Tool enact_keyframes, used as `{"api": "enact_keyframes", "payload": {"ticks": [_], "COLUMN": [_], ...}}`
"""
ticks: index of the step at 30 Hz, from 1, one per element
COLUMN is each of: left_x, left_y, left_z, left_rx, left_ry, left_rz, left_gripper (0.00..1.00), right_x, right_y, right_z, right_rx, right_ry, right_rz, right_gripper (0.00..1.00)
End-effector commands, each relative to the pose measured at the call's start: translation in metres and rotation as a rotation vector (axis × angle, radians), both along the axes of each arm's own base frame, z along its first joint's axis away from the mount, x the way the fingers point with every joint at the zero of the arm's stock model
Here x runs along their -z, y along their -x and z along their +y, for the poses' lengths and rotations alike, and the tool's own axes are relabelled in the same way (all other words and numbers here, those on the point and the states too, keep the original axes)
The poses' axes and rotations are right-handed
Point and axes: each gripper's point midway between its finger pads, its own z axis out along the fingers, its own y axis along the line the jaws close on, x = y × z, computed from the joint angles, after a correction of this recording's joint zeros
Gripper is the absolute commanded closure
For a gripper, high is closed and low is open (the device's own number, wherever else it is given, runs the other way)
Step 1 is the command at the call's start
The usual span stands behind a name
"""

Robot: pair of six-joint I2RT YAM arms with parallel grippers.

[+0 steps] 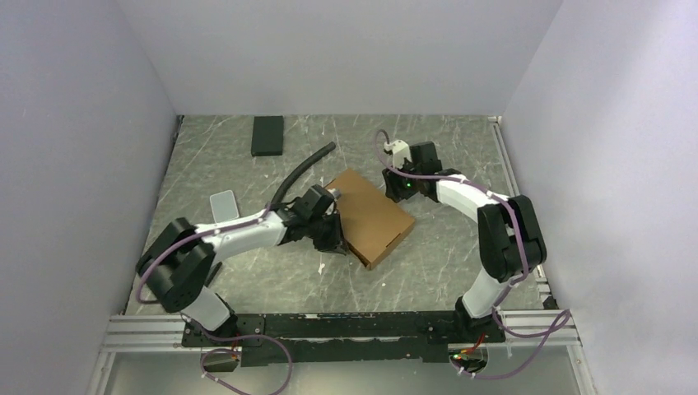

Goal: Fold the paper box

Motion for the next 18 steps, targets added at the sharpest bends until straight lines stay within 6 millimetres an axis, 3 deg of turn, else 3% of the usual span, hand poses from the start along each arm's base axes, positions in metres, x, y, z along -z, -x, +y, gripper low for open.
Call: {"api": "enact_keyframes", "payload": {"ticks": [1,5,8,10,12,14,18], "left_x": [-0.035,-0.033,-0.032,-0.035,-0.037,-0.041,-0.049], "left_y": [-0.015,-0.010,-0.011,-0.015,-0.017,-0.020,-0.035], "left_z": [0.008,0.038,0.063,0.080,0.096,0.112,0.134], "left_rx": [0.003,-0.041,-0.093,-0.139,-0.199,-0.272,-0.382], "left_ry": [0.104,0.047,0.001,-0.028,-0.054,-0.069,-0.051], "left_rz": [-0.213,-0.258,-0.299,-0.339,-0.370,-0.404,-0.425], "left_gripper": [0.83,0.76,0.64,0.48,0.18,0.01,0.00], "right_x": [-0.042,-0.061,-0.073,-0.082,-0.090,-0.090,-0.078], "right_y": [0.008,0.019,0.035,0.054,0.064,0.060,0.033], "right_z": [-0.003,0.000,0.006,0.012,0.016,0.011,-0.002], "right_rx": [-0.079,-0.196,-0.321,-0.428,-0.482,-0.428,-0.236], "right_ry": [-0.055,-0.064,-0.082,-0.110,-0.131,-0.123,-0.105], "right_rz": [-0.051,-0.103,-0.127,-0.135,-0.181,-0.216,-0.181], "right_gripper": [0.48,0.42,0.39,0.39,0.39,0.33,0.32]}}
